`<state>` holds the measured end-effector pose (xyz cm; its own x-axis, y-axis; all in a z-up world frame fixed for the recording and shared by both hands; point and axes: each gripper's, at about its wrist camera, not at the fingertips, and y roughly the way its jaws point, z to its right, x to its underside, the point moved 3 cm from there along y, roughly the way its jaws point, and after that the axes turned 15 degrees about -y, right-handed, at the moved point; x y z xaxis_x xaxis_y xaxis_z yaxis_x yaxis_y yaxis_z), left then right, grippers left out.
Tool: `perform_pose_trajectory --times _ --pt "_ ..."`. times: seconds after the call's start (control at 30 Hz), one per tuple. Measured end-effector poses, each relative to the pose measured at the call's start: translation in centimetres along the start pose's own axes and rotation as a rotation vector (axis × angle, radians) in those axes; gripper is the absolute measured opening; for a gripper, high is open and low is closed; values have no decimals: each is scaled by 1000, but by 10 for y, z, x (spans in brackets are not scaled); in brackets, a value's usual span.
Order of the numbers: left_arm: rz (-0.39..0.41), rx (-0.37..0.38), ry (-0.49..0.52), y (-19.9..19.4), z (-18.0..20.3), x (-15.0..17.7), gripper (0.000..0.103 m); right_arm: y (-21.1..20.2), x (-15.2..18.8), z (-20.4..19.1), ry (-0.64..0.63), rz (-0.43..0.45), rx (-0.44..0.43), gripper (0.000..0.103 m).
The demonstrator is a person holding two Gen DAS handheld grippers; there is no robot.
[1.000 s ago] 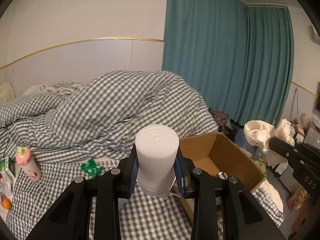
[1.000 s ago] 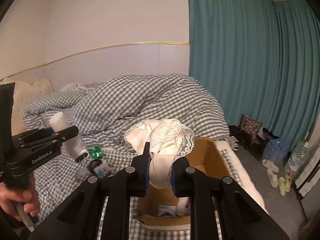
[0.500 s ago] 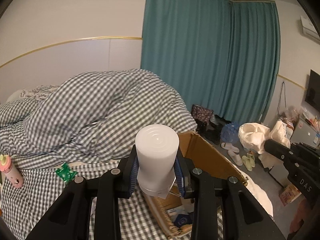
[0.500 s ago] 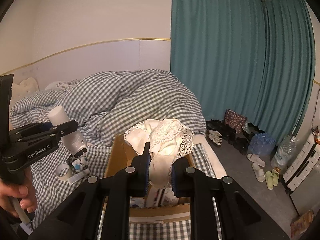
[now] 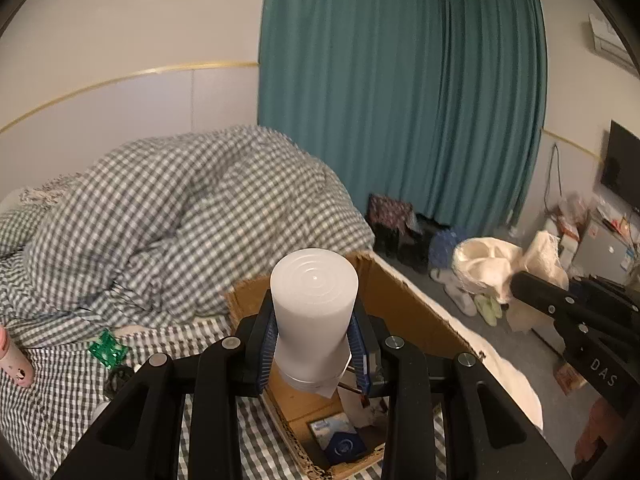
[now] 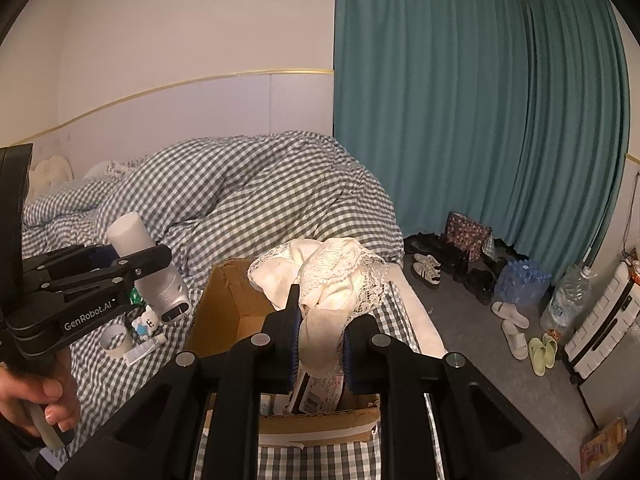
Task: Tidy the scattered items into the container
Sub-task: 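Lower the white cup and lace cloth into the box with both grippers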
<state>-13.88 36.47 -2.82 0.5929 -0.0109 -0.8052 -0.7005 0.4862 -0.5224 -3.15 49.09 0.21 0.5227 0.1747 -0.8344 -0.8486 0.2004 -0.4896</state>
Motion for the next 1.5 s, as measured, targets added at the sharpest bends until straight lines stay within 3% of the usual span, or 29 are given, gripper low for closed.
perform_pose_trajectory --times 0.5,1.1,1.5 --pt "-171 -34 15 65 -7 16 33 68 18 3 2 -180 -103 16" --pt "-422 -22 45 142 -13 52 33 150 58 -6 -12 -412 -193 16" --pt "-429 -55 84 150 -12 60 34 165 69 -12 -12 -446 -208 18"
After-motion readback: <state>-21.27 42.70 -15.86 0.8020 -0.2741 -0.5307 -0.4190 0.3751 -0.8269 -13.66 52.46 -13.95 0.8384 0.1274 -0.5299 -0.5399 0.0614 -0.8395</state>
